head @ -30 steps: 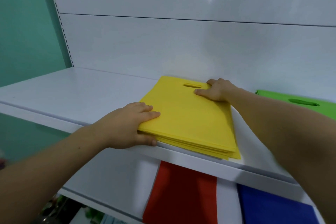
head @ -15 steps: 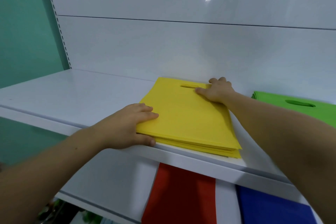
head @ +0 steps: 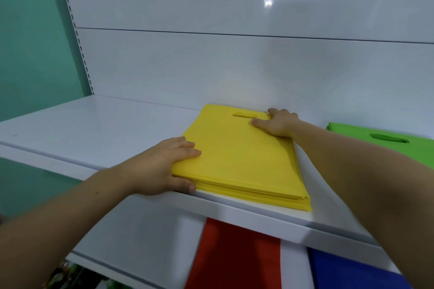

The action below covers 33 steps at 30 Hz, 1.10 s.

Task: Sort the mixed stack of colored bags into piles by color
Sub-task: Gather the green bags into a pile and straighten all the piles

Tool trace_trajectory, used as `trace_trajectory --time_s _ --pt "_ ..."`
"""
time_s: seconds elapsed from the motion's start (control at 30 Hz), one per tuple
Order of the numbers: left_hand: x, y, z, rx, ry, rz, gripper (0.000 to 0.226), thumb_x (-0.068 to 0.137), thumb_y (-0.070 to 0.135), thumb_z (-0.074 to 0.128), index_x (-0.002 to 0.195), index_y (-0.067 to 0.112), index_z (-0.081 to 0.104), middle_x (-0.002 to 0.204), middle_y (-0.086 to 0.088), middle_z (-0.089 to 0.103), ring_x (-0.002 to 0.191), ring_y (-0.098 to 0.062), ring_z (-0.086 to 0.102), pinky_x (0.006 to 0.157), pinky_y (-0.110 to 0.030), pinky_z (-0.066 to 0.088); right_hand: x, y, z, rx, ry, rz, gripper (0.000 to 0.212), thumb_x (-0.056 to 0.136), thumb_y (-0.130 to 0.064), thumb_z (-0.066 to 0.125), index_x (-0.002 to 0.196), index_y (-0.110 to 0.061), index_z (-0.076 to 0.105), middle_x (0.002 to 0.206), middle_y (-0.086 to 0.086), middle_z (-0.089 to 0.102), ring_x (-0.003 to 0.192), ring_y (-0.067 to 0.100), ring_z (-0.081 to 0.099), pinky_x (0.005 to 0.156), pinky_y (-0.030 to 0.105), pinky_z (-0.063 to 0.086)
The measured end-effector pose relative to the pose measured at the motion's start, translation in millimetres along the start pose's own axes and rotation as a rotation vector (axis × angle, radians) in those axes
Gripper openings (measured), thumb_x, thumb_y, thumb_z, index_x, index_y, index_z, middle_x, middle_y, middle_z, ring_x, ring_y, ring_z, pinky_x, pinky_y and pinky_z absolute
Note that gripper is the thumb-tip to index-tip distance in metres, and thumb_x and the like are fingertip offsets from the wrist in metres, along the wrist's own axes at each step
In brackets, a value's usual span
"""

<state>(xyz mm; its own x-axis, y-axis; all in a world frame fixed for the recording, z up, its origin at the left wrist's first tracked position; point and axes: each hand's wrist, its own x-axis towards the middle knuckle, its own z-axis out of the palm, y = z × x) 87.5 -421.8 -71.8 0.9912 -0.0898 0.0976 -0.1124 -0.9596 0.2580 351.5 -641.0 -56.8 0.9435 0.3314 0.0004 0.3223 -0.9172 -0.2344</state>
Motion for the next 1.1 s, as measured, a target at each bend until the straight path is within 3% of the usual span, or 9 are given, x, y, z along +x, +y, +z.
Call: trace_trajectory --time_s 0.1,0.23,0.43,0.57,0.77,0.93,1.1 --pt "0.3 1.1 0.7 -0.016 -0.009 0.008 0.125 0.033 0.104 0.025 0.141 0.04 0.034 0.147 0.021 0.022 0.131 0.01 0.005 0.104 -0.005 0.001 0.4 -1.1 -1.2 -0.029 -0.052 0.0 0.1 0.072 -0.088 0.036 0.15 -0.025 0.024 0.153 0.009 0.03 0.138 0.035 0.031 0.111 0.043 0.028" --pt "-2.0 1.9 -1.9 -0.061 -0.014 0.009 0.121 0.033 0.103 0.028 0.139 0.044 0.032 0.139 0.026 0.022 0.131 0.011 0.006 0.099 0.002 -0.001 0.9 -0.6 -7.2 -0.016 -0.07 0.024 0.107 0.066 -0.092 0.038 0.149 -0.025 0.027 0.153 0.008 0.029 0.138 0.035 0.031 0.111 0.044 0.029" --pt "-0.1 2.9 -0.8 -0.06 -0.042 -0.013 0.115 0.034 0.104 0.027 0.136 0.051 0.024 0.151 0.021 0.018 0.135 0.007 0.004 0.109 -0.011 0.004 -0.3 -2.3 -4.3 -0.005 -0.054 0.004 0.103 0.069 -0.089 0.038 0.15 -0.026 0.024 0.153 0.009 0.028 0.138 0.036 0.03 0.112 0.045 0.029" --pt "-0.3 7.1 -0.3 0.021 -0.12 -0.035 0.12 0.034 0.104 0.018 0.141 0.051 0.016 0.156 0.018 0.006 0.145 -0.009 -0.003 0.114 -0.023 0.002 -4.8 -5.8 -2.5 -0.028 0.054 0.038 0.096 0.077 -0.084 0.033 0.151 -0.022 0.024 0.15 0.012 0.026 0.137 0.039 0.024 0.109 0.047 0.028" --pt "-0.1 5.5 -5.4 0.032 -0.108 -0.041 0.124 0.033 0.105 0.014 0.142 0.048 0.023 0.156 0.02 0.009 0.145 -0.007 -0.003 0.114 -0.023 0.004 -10.4 -1.7 2.4 -0.051 0.143 -0.019 0.088 0.082 -0.073 0.042 0.146 -0.014 0.032 0.145 0.011 0.029 0.134 0.035 0.024 0.106 0.045 0.031" --pt "0.3 10.7 -4.4 0.017 -0.037 0.013 0.125 0.035 0.104 0.013 0.138 0.039 0.039 0.15 0.014 0.027 0.138 0.0 0.015 0.102 -0.004 0.003 -11.2 -3.8 0.1 -0.023 0.122 -0.002 0.086 0.081 -0.073 0.04 0.147 -0.019 0.026 0.148 0.008 0.028 0.135 0.034 0.026 0.103 0.049 0.035" --pt "1.6 14.6 -0.2 0.039 -0.048 0.023 0.125 0.037 0.103 0.011 0.142 0.04 0.031 0.151 0.015 0.023 0.138 0.0 0.012 0.103 -0.006 0.002 -12.1 -6.9 1.4 -0.048 0.035 -0.032 0.095 0.078 -0.082 0.037 0.151 -0.026 0.015 0.154 0.008 0.023 0.138 0.037 0.023 0.108 0.05 0.029"
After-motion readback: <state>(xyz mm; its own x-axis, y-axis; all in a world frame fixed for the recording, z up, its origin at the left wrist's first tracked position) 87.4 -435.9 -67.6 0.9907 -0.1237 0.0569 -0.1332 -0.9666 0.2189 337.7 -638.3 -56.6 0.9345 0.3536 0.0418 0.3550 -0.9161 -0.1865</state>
